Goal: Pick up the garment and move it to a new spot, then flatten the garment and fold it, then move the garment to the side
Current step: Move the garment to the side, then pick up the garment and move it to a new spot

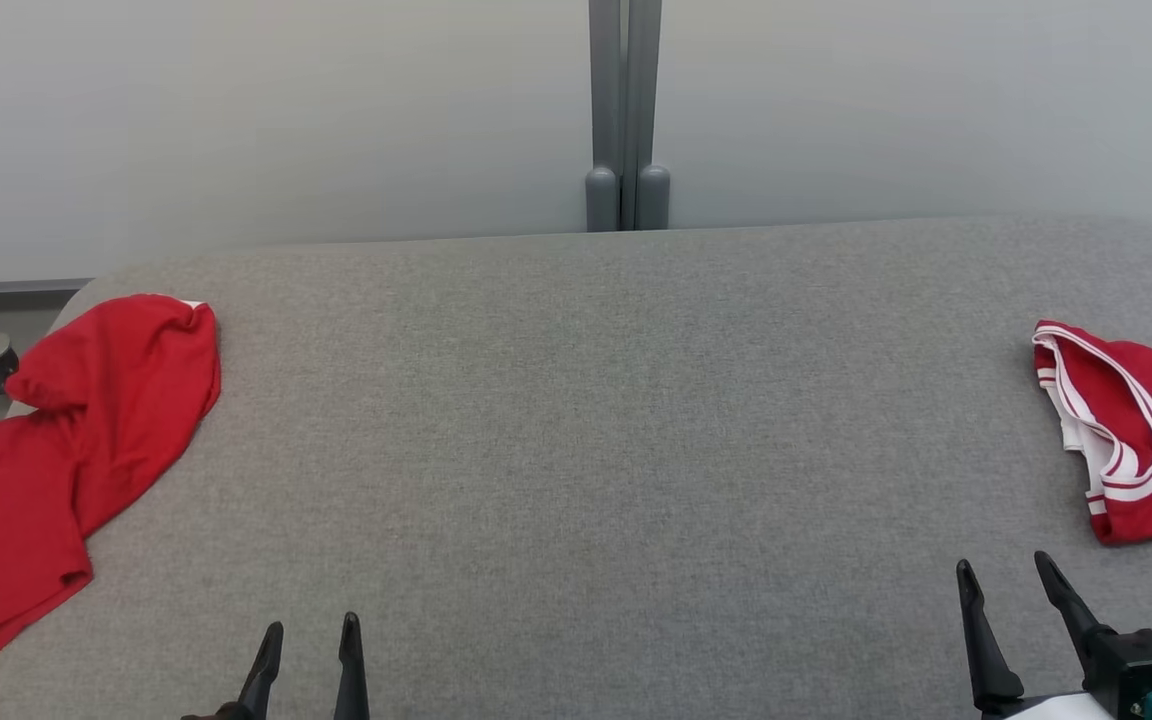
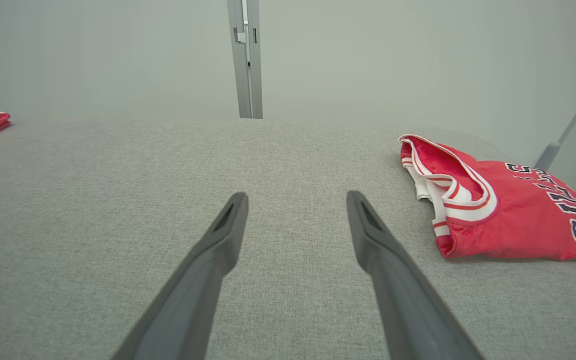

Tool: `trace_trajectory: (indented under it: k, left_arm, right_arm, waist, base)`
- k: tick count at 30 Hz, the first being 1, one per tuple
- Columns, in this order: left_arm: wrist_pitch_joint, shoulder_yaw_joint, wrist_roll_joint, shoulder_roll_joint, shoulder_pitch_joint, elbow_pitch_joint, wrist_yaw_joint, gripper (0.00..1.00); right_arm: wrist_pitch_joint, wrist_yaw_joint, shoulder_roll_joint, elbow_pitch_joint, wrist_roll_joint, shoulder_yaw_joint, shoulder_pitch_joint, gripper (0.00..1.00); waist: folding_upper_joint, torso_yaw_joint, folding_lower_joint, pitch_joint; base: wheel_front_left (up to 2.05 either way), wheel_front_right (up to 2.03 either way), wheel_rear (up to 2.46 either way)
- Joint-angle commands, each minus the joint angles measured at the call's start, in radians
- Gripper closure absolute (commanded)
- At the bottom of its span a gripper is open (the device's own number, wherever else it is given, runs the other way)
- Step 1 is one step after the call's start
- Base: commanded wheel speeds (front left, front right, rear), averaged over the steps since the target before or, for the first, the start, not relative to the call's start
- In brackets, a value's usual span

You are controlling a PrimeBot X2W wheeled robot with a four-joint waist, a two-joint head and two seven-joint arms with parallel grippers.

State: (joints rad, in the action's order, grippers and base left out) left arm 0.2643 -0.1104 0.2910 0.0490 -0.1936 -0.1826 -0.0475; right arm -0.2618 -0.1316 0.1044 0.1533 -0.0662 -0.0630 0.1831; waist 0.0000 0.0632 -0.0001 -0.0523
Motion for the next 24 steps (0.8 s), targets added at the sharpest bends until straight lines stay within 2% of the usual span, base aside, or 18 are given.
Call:
trace_trajectory:
  k: [1, 6, 14, 19, 24]
  left_arm:
    - [0.000, -0.003, 0.004, 0.003, 0.010, 0.000, -0.002, 0.00]
    - [0.000, -0.013, 0.001, 0.003, 0.026, -0.003, -0.002, 0.00]
    - [0.000, 0.021, 0.002, 0.003, -0.013, -0.003, 0.008, 0.00]
    - [0.000, 0.046, 0.003, 0.003, -0.037, 0.002, -0.002, 0.00]
    - [0.000, 0.047, 0.025, 0.003, 0.023, 0.011, -0.012, 0.00]
  right_arm:
    - [-0.004, 0.002, -0.001, -0.001, 0.006, 0.000, 0.006, 0.00]
    - [-0.004, 0.002, -0.010, -0.006, -0.001, 0.005, 0.021, 0.00]
    - [-0.004, 0.002, -0.028, 0.002, -0.013, 0.065, -0.004, 0.00]
    - [-0.004, 0.002, -0.017, 0.016, -0.013, 0.116, -0.044, 0.00]
    - [-0.004, 0.002, -0.002, 0.023, -0.018, 0.132, -0.054, 0.00]
  waist:
    - [0.0000, 0.014, 0.0001, 0.003]
    - [0.0000, 0.099, 0.0001, 0.006]
    - [0.0000, 0.325, 0.0001, -0.003]
    - [0.0000, 0.378, 0.0001, 0.001]
    - [0.0000, 0.373, 0.0001, 0.029]
  base:
    - [0.00, 0.00, 0.00]
    - [0.00, 0.00, 0.00]
    - [0.00, 0.00, 0.00]
    - [0.00, 0.00, 0.00]
    - [0.00, 0.00, 0.00]
